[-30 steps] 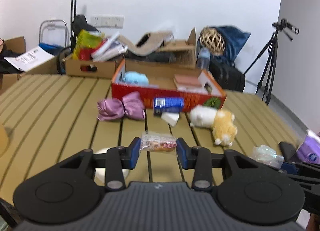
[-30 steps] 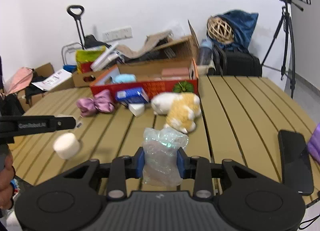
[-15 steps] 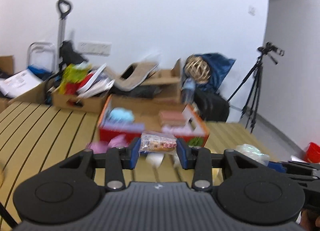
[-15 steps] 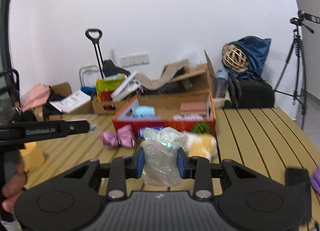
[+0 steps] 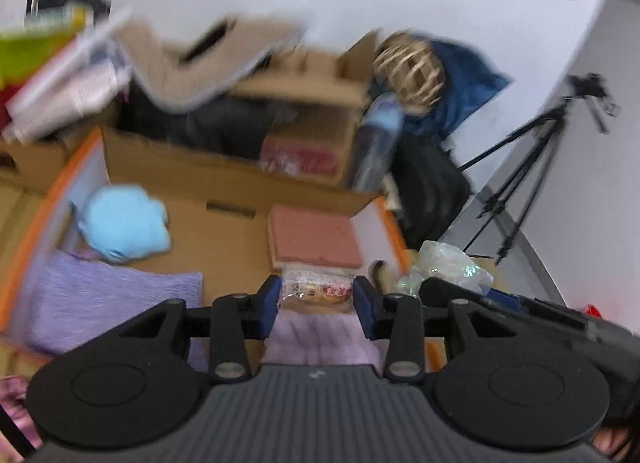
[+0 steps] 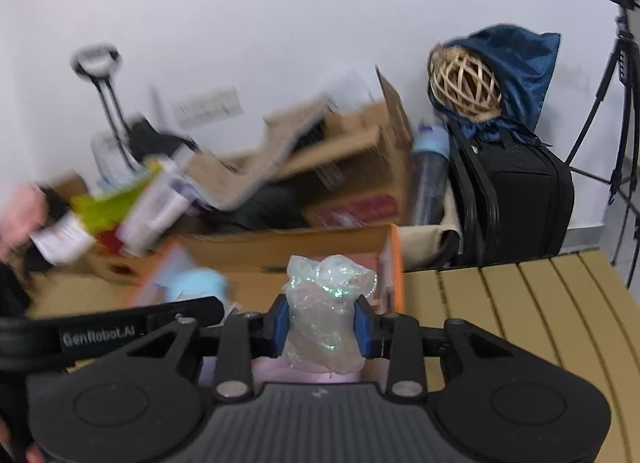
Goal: Organize soft objects
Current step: 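Lower both items into the box and open both grippers, then withdraw both grippers back over the table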
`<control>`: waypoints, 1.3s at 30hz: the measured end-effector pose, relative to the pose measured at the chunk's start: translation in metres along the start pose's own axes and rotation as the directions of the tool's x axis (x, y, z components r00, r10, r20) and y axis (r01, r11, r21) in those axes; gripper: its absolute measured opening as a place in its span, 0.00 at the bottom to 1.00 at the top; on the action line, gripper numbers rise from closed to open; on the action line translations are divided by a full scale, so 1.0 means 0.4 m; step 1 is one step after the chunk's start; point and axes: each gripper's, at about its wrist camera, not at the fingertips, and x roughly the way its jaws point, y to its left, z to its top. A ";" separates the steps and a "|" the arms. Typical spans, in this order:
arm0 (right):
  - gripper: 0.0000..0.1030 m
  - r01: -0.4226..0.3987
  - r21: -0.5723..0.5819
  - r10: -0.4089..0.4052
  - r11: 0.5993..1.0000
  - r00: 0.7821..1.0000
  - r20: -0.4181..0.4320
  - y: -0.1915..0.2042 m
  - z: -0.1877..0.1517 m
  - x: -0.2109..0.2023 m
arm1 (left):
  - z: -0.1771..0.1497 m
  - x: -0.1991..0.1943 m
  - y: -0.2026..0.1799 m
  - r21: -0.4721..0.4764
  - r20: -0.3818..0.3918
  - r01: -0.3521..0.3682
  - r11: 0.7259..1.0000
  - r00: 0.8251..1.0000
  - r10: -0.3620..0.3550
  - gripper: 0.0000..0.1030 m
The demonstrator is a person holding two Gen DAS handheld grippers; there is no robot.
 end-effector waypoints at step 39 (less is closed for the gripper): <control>0.80 0.075 -0.154 -0.060 0.985 0.993 0.102 0.100 -0.017 -0.358 | -0.068 -0.491 0.041 0.204 0.264 -0.247 0.947 0.946 0.190 0.89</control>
